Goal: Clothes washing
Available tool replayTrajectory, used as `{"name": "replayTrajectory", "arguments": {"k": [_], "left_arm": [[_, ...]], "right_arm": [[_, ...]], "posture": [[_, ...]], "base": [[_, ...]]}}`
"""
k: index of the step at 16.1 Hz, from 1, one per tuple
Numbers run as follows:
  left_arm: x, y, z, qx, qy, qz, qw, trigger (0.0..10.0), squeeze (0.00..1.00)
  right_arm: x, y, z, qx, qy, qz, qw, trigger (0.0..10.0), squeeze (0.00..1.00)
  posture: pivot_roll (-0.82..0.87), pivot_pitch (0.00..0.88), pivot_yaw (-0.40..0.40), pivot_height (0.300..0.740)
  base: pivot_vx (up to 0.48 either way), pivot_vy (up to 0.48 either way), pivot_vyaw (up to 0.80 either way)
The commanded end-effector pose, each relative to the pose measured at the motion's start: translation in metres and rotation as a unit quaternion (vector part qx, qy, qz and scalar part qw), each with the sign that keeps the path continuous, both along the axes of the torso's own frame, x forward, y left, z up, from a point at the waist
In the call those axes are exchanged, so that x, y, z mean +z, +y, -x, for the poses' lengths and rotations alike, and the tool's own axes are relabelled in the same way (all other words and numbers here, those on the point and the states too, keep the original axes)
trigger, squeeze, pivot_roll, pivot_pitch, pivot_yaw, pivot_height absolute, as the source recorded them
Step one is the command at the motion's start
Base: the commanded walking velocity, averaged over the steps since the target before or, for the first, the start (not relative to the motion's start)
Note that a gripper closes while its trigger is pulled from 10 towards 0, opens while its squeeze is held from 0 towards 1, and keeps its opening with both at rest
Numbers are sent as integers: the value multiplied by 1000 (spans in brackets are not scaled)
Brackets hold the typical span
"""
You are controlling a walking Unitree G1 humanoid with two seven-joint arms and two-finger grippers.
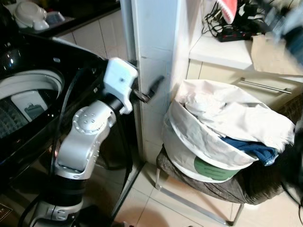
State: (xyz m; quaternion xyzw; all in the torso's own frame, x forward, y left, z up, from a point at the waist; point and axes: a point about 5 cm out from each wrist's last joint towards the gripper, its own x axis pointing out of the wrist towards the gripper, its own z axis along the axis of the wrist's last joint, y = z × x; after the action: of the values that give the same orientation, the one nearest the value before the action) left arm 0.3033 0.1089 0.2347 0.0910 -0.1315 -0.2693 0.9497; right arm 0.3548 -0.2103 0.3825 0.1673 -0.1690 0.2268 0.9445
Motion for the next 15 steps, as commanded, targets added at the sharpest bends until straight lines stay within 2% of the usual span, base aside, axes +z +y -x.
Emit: {"name": "replayTrajectory", "arguments": {"k": [1,3,4,5,6,7,8,9,10,12,13,14,15], "left_arm": [[14,1,1,10,-18,14,1000,10000,0],[21,-1,4,3,-20,24,1000,10000,0],[24,-3,6,-2,-24,24,999,10000,0],[24,-3,6,2,-25,27,999,10000,0],[25,-2,6,3,-27,27,999,10000,0],[24,0,7,6,-28,22,999,10000,0],[20,3,9,5,-21,9,1000,10000,0],[15,4,11,-1,-10,-12,1000,10000,0],[12,3,11,-6,-6,-23,1000,10000,0],[-4,0,14,-23,27,-60,998,10000,0],[-17,-4,18,-38,52,-82,995,10000,0],[-20,-6,19,-44,59,-81,994,10000,0],[-24,-10,23,-61,72,-78,992,10000,0]], "right_arm": [[12,8,6,40,-11,-13,999,0,0],[23,27,12,96,-9,-1,995,0,0],[18,48,15,147,12,16,989,0,0],[13,53,17,164,21,20,986,0,0],[10,55,17,167,23,23,985,0,0],[-4,58,17,168,36,46,984,0,0],[-20,55,13,130,52,96,986,0,0],[-37,49,7,77,76,146,983,10000,0],[-44,46,5,56,89,162,981,10000,0],[-78,30,-4,3,151,193,969,10000,1000],[-112,13,-9,-37,212,218,952,10000,1000],[-126,7,-10,-50,235,226,944,10000,1000],[-152,-6,-9,-64,280,253,924,10000,1000]], "posture": [[-37,73,-4,740],[-36,96,-16,740],[-29,95,-23,740],[-26,92,-25,740],[-22,89,-26,740],[-15,81,-32,740],[-14,77,-33,740],[-14,75,-33,740],[-15,74,-31,740],[-21,74,-19,740],[-24,74,-9,740],[-26,74,-6,740],[-28,74,-1,740]], "base": [[0,0,0],[0,0,0],[0,0,0],[0,0,0],[0,0,0],[0,0,0],[0,0,0],[0,0,0],[0,0,0],[0,0,0],[0,0,0],[0,0,0],[0,0,0]]}}
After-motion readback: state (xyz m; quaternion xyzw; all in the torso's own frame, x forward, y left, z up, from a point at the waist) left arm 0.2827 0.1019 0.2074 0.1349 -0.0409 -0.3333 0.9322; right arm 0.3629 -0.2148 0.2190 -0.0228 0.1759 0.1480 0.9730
